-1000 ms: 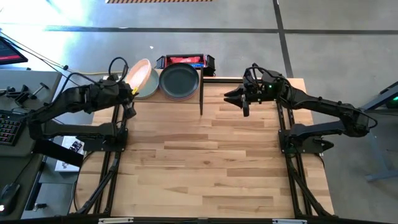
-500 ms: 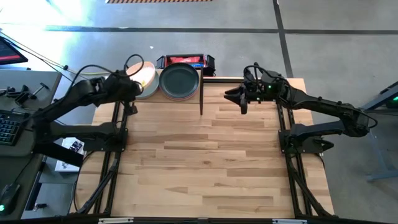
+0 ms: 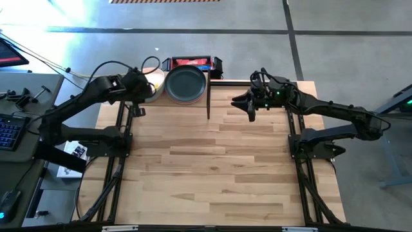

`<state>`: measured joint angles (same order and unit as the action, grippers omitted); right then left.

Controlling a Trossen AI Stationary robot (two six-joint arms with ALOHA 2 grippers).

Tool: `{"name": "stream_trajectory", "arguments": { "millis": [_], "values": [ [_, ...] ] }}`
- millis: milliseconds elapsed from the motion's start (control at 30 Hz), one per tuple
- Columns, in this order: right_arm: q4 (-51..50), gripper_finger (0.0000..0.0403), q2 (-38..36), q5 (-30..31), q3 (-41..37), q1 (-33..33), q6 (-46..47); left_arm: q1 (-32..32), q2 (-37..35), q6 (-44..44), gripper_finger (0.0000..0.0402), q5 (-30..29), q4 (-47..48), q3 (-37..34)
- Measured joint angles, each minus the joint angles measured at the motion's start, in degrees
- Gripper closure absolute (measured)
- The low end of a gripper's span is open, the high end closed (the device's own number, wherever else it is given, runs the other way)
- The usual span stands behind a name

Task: Place and stack plates onto a shelf
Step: Stack the light orange plate on top of the blue plate on the shelf

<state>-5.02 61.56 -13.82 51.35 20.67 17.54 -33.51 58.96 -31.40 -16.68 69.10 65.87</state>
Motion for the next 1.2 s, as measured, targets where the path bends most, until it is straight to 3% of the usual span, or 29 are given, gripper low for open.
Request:
{"name": "stream_trajectory", "arguments": {
  "millis": [667, 1200],
  "values": [
    [-3.56, 0.0295, 0.0, 0.89, 0.0, -1.71, -0.01, -2.58, 7.5, 1.16, 0.0372, -2.27, 0.0, 0.0],
    [-5.57, 0.0295, 0.0, 0.87, 0.0, -1.71, -0.02, -2.44, 8.92, 11.23, 0.028, -1.57, 0.07, 0.05]
  ]
}}
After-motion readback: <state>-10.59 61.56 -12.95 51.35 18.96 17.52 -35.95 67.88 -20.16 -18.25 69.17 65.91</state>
